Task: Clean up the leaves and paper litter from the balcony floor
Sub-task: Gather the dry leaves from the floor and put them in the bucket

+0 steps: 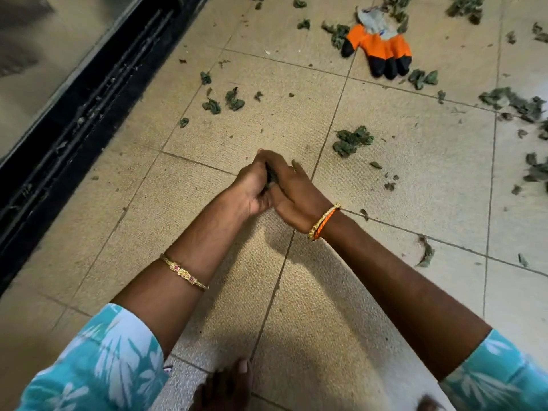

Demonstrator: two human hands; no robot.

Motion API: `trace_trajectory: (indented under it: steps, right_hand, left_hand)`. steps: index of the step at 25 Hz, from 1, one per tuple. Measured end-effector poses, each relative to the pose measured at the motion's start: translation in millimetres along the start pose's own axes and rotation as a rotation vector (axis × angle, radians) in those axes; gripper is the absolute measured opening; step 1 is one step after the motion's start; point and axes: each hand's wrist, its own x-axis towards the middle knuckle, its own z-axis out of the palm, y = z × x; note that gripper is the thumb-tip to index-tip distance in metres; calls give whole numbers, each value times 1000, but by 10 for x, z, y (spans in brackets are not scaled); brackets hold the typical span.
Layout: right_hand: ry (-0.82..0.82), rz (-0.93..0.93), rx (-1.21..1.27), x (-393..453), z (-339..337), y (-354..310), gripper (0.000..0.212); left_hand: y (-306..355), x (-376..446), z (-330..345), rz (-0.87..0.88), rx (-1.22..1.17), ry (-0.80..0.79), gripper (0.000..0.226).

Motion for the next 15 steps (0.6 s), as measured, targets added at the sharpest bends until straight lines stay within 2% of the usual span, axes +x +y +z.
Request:
trace_trajectory:
  steps: [2,6,8,10,11,13,15]
  right_hand:
    - [10,32,75,-1,-45,49,49]
    - [209,197,382,86,-253,225,26]
    - [278,264,397,93,-324,341,21]
    - [253,309,265,65,-349,487,17]
    - [184,296,123,41,-336,552,26]
    - [-42,248,-123,-5,-261,624,63]
    - [-159,139,-270,-64,-116,636,86]
  left_hand:
    - [-3,13,5,34,87,53,40]
    - [32,17,26,48,189,18,43]
    - [105,20,-45,24,151,8,38]
    - [173,18,-184,-12,100,2,37]
    - [194,6,-249,-31,79,4,38]
    - [198,-13,-348,-65,75,11,40]
    - [162,-17,-390,-84,109,-2,39]
